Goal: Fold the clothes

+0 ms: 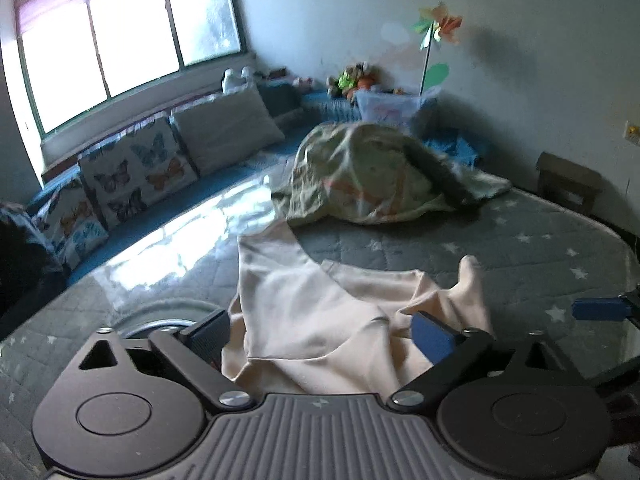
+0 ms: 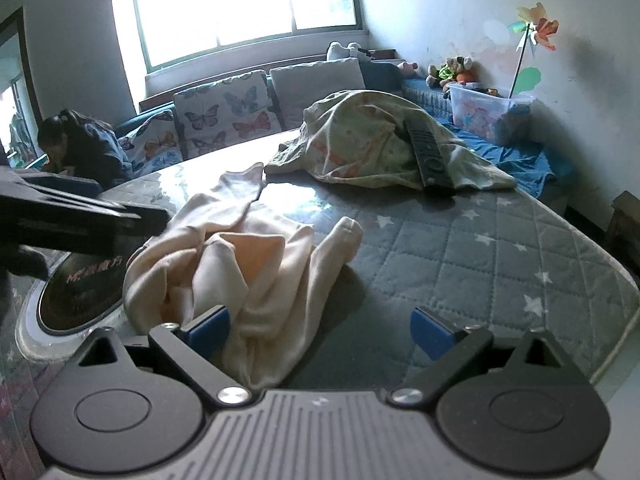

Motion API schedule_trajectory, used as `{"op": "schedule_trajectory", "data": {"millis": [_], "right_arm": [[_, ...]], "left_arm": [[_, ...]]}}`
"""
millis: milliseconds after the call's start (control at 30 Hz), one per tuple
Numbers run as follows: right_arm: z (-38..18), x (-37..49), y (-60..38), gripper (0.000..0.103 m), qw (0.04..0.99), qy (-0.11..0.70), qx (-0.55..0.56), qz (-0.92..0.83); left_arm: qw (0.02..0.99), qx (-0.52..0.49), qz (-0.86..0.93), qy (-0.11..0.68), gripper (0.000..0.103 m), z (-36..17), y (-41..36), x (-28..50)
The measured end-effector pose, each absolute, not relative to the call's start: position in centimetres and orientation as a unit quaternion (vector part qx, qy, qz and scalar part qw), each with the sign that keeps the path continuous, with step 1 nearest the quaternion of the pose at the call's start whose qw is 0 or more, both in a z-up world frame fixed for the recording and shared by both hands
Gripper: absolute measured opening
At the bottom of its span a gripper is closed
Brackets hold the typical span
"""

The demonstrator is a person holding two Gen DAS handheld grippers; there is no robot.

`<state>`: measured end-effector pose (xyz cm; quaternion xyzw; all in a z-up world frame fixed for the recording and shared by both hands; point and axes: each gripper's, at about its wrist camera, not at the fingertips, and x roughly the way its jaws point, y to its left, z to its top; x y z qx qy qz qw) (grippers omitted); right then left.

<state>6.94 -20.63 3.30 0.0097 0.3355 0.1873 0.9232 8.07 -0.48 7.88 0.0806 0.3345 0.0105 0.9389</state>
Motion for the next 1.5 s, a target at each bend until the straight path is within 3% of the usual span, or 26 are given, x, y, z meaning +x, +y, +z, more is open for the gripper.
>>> {"op": "schedule_trajectory", "data": {"millis": [33,133,233,300,400,833,933,1000,1067,1500], "right_arm": [[3.3,7.2,-20.6,0.097,0.922,0.337,0.012,0.190],[3.2,8.0,-20.2,0.092,0.918,0.340,0.021,0.202],[3.2,8.7,-19.8,0.084,0.913,0.344,0.028,0.217],[3.3,9.1,-19.5,0.079,0.912,0.342,0.034,0.226],[3.7,9.5,-19.3,0.073,0.910,0.338,0.041,0.237],[3.7,10.8,-17.3,0.050,0.888,0.351,0.068,0.288],[3.3,10.8,-16.4,0.036,0.878,0.362,0.070,0.305],[3.0,10.5,-15.9,0.014,0.873,0.365,0.066,0.318],[3.1,9.8,-16.0,0.006,0.872,0.361,0.063,0.323],[4.9,0.3,-18.2,0.005,0.815,0.373,0.006,0.443]], "left_arm": [[0.936,0.081,0.009,0.342,0.090,7.5,-0.5,8.6],[0.930,0.083,-0.003,0.359,0.067,6.5,-0.5,9.6],[0.923,0.078,-0.021,0.377,0.042,5.7,-0.3,10.3],[0.921,0.073,-0.027,0.382,0.019,5.4,-0.2,10.4],[0.922,0.070,-0.037,0.380,0.010,5.4,0.0,10.1],[0.929,0.067,-0.024,0.362,0.005,6.5,1.9,7.1],[0.930,0.070,-0.022,0.359,0.005,6.8,2.1,6.3],[0.931,0.071,-0.021,0.358,0.005,6.9,2.4,5.7],[0.930,0.073,-0.019,0.360,0.005,7.0,2.6,5.1],[0.920,0.119,-0.071,0.367,0.011,8.3,1.8,1.8]]}}
